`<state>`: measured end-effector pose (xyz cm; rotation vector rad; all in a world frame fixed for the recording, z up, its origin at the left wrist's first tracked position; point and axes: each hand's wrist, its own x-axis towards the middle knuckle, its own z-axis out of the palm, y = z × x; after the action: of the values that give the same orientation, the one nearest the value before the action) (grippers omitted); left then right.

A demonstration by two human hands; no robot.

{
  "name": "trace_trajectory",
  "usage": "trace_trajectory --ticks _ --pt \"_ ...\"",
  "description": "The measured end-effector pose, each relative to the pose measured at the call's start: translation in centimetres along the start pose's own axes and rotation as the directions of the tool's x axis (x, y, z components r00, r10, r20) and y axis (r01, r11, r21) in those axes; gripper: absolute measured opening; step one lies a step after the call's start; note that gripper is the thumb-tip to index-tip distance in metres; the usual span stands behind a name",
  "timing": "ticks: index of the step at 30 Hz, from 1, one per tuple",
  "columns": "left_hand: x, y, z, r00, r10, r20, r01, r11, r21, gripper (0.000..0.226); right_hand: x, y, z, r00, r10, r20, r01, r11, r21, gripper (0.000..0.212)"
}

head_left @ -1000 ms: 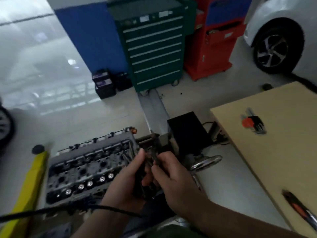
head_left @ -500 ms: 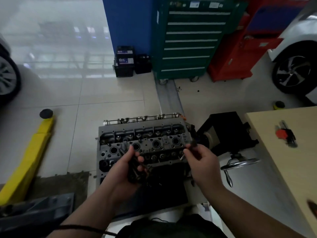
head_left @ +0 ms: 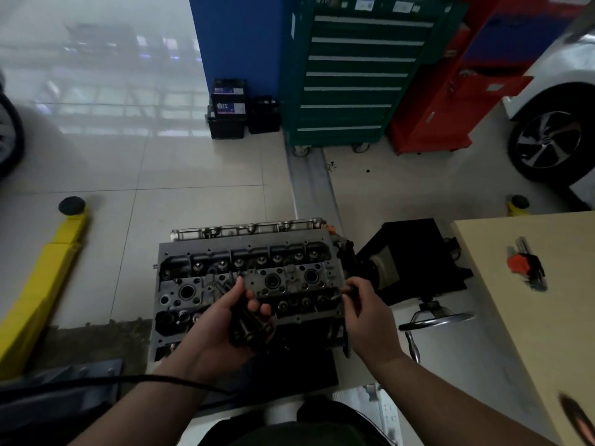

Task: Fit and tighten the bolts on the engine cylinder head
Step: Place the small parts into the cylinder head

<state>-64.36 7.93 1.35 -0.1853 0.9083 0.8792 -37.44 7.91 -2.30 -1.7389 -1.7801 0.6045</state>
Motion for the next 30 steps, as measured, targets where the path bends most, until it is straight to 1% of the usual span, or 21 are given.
trace_trajectory --ticks 2,5,8,10,12,14,16,17,18,21,26,28,30 --pt "0.3 -0.3 0.1 1.0 0.006 -0.003 -0.006 1.0 -0.002 0.038 0.8 0.3 0.1 0.997 -0.072 0.01 0.072 0.996 -0.053 0.027" --pt "0.8 -0.7 0.8 0.999 0.018 -0.042 -0.018 1.0 -0.004 0.039 1.9 0.9 0.2 0.99 -0.126 0.057 0.132 0.985 -0.113 0.027" --pt "1.2 -1.0 2.1 0.996 0.021 -0.086 -0.026 0.998 -0.059 0.043 2.1 1.7 0.4 0.966 -0.236 0.107 0.255 0.939 -0.231 0.027" --pt "1.6 -1.1 3.0 0.994 0.027 -0.104 -0.034 0.997 -0.072 0.044 2.1 2.2 0.2 0.956 -0.256 0.146 0.29 0.906 -0.309 0.036" --pt "1.8 -1.0 3.7 0.994 0.03 -0.107 -0.039 0.997 -0.074 0.042 2.4 2.4 -0.1 0.953 -0.263 0.153 0.299 0.901 -0.316 0.043" --pt "1.9 -1.0 3.9 0.993 0.036 -0.11 -0.044 0.997 -0.071 0.041 2.9 2.2 -0.3 0.932 -0.326 0.158 0.359 0.885 -0.296 0.036" --pt "2.0 -1.1 3.8 0.993 0.038 -0.112 -0.047 0.996 -0.079 0.041 3.6 1.6 -0.3 0.89 -0.399 0.221 0.453 0.833 -0.32 0.019" --pt "2.0 -1.2 3.8 0.993 0.037 -0.111 -0.047 0.995 -0.087 0.041 4.0 1.1 -0.2 0.871 -0.411 0.268 0.486 0.798 -0.357 0.011" --pt "2.0 -1.3 3.7 0.993 0.037 -0.112 -0.047 0.994 -0.094 0.041 4.4 0.7 -0.1 0.862 -0.397 0.315 0.5 0.768 -0.4 0.006" --pt "1.9 -1.7 3.3 0.993 0.04 -0.111 -0.051 0.994 -0.097 0.043 4.9 0.0 0.0 0.85 -0.339 0.403 0.509 0.725 -0.463 0.014" --pt "1.7 -1.8 2.4 0.992 0.053 -0.113 -0.062 0.995 -0.075 0.047 5.1 -0.1 -0.7 0.808 -0.355 0.47 0.571 0.665 -0.481 0.023" --pt "1.7 -1.8 1.9 0.991 0.051 -0.121 -0.06 0.995 -0.076 0.046 5.2 0.0 -1.0 0.797 -0.346 0.496 0.586 0.642 -0.494 0.028" --pt "1.7 -1.8 1.6 0.992 0.049 -0.119 -0.057 0.996 -0.07 0.043 5.2 -0.1 -1.2 0.792 -0.34 0.507 0.594 0.619 -0.514 0.03"
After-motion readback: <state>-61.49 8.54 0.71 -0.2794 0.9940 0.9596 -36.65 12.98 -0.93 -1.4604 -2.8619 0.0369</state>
